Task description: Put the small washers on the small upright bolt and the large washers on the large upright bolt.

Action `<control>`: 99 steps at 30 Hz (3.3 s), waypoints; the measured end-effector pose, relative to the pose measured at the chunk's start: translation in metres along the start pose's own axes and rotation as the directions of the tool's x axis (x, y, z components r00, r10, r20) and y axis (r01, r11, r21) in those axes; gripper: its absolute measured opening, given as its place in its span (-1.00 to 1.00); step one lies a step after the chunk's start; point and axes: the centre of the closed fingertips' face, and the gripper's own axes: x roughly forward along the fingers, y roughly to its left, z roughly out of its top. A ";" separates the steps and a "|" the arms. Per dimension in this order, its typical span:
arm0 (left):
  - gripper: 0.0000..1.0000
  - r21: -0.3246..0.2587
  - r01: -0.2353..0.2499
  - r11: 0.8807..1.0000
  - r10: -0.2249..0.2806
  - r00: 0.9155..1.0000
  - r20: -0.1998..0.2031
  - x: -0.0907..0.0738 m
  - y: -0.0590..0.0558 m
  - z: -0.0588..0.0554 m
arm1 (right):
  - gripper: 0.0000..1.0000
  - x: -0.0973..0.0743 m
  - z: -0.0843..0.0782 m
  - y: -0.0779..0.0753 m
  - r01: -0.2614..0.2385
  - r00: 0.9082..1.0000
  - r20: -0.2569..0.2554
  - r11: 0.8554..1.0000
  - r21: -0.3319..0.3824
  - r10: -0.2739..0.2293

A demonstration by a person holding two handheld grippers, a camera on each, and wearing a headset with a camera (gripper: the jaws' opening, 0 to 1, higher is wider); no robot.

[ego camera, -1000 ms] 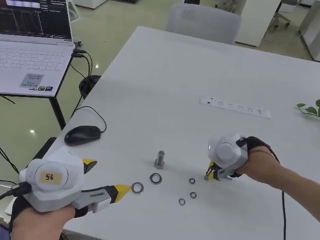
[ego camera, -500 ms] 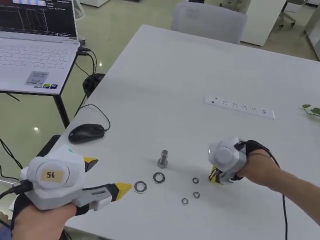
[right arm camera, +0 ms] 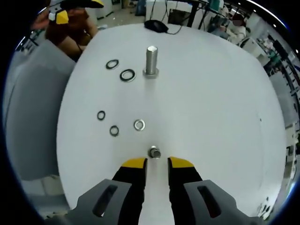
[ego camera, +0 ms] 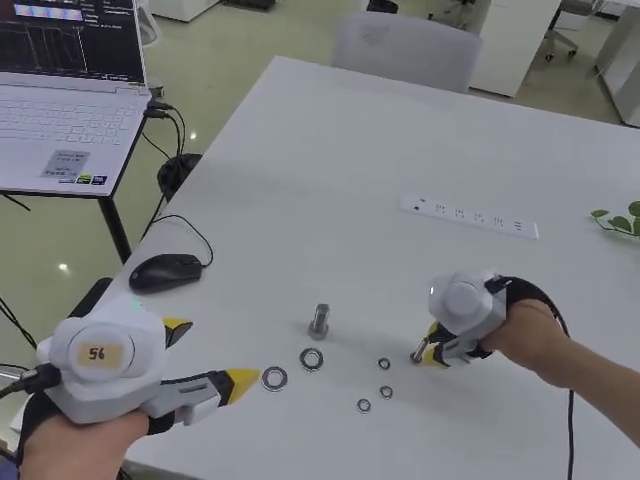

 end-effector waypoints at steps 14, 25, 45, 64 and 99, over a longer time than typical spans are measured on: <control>0.26 0.020 0.011 1.000 -0.012 1.000 0.014 -0.003 -0.009 0.007 | -0.42 -0.037 -0.022 0.015 -0.015 0.970 0.233 0.937 0.349 -0.072; 0.26 0.037 0.019 0.999 -0.019 1.000 0.010 -0.004 -0.018 0.009 | -0.43 -0.013 -0.023 0.056 -0.055 0.968 0.248 0.929 0.366 -0.041; 0.26 0.035 0.018 0.999 -0.018 1.000 0.008 -0.004 -0.020 0.006 | -0.49 0.029 0.034 0.099 -0.129 0.965 0.254 0.966 0.223 0.070; 0.27 0.033 0.025 0.999 -0.025 1.000 0.008 0.001 -0.021 0.008 | -0.59 0.050 0.051 0.105 -0.086 0.984 0.164 0.992 0.091 0.070; 0.27 0.035 0.028 0.999 -0.028 1.000 0.009 0.006 -0.023 0.009 | -0.72 0.052 0.053 0.106 -0.040 0.997 0.066 0.999 0.012 0.039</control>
